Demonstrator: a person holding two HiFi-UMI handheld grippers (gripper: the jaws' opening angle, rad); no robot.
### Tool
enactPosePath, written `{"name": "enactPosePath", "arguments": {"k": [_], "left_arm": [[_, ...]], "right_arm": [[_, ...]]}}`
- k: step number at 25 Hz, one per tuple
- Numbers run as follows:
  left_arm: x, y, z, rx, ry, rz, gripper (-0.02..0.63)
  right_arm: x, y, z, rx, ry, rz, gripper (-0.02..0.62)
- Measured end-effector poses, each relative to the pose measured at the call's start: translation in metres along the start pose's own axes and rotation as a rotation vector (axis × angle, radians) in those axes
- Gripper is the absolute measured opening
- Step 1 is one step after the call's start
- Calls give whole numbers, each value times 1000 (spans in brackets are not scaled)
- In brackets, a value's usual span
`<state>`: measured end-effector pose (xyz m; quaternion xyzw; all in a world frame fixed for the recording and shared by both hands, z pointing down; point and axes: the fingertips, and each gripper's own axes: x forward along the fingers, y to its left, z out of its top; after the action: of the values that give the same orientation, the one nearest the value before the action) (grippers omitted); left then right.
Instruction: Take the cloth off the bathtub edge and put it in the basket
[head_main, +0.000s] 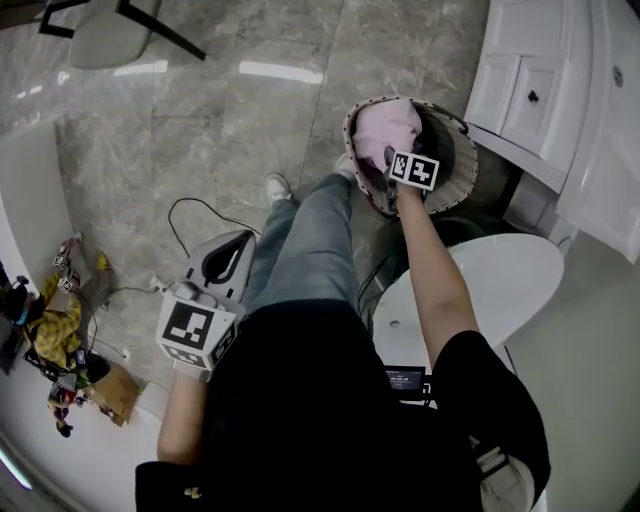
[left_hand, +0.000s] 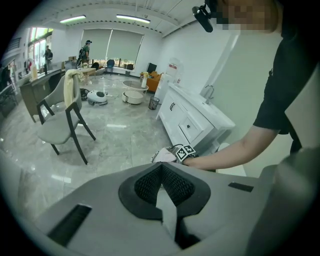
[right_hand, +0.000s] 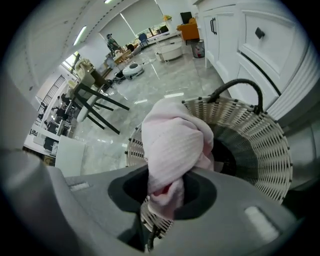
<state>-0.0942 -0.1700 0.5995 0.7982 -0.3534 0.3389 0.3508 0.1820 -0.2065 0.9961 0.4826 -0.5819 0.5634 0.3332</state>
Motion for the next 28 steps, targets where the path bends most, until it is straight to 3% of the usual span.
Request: {"name": "enactPosePath", "arguments": {"k": [16, 19, 28], "left_arm": [[29, 7, -50, -117, 74, 25, 14], [29, 3, -55, -120, 80, 15, 12], [13, 1, -47, -119, 33, 2, 13]], "right_arm": [[82, -27, -27, 63, 134, -91, 158], [83, -28, -31, 90, 150, -95, 216], [50, -11, -22, 16, 142, -95, 235]]}}
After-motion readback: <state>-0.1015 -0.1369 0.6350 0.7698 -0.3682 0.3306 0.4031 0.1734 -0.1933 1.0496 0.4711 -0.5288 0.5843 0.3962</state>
